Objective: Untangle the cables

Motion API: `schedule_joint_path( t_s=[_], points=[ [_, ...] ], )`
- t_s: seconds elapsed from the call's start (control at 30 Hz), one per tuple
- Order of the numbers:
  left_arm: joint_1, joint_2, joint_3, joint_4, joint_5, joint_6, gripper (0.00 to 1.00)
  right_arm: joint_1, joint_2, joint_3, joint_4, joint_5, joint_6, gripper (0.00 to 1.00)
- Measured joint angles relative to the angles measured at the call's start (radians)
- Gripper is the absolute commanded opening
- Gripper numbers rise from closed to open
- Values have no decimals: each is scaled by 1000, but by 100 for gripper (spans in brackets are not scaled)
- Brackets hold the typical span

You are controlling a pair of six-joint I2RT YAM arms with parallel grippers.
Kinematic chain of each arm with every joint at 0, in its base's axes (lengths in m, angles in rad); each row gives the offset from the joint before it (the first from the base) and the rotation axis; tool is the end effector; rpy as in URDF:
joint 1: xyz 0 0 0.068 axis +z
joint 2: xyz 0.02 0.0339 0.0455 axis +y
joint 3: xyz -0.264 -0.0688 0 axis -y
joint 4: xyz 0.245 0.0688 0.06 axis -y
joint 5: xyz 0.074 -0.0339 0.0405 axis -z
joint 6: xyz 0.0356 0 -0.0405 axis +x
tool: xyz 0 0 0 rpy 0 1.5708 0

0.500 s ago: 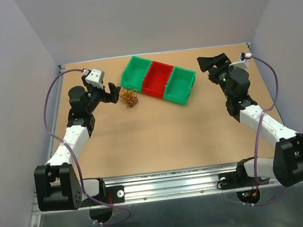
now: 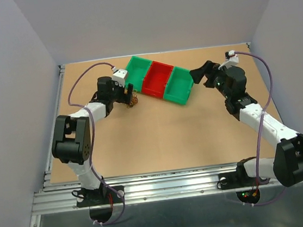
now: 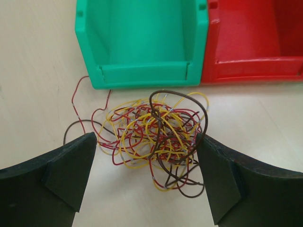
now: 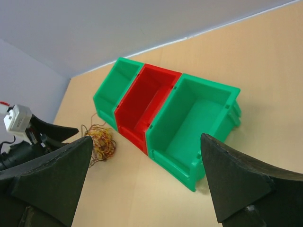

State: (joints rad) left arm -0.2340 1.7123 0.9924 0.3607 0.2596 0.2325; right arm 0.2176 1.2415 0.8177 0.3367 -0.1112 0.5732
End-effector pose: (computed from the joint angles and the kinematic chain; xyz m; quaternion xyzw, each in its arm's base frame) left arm 0.3699 -0.0976 0.2203 0.2601 0.7760 -0.1068 0.5645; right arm 0.2839 0.0668 0.3077 0.0932 0.7311 0.2977 0.6068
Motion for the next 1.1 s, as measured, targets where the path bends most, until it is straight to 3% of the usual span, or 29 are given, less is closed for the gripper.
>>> schedule_joint_path(
  t_s=[0.1,0.13,0.2,0.23,0.27,0.4,0.7,0.9,1.1],
  points=[
    [-1,68,40,-41,-8,1,57,0,-16,0,-33,3,-63,100],
    [-1,75,46,-47,-10,9,38,0,-26,-1,-41,6,-74,100],
    [-2,118,99,-98,-5,16,22,0,-50,-8,-37,11,-97,100],
    [-2,134,122,-112,0,20,3,0,-57,-11,-37,9,-106,100],
    [-3,149,146,-126,11,24,1,0,-63,-11,-35,2,-117,100],
    [-5,131,143,-147,137,71,0,0,-23,-11,-19,-73,-153,100],
    [-16,-111,42,-221,508,251,1,84,235,30,-26,-312,-248,98],
    [-23,-149,32,-254,611,319,0,222,328,135,-42,-375,-360,81],
    [-27,-149,29,-286,649,340,1,283,413,187,-32,-463,-444,80]
  ],
)
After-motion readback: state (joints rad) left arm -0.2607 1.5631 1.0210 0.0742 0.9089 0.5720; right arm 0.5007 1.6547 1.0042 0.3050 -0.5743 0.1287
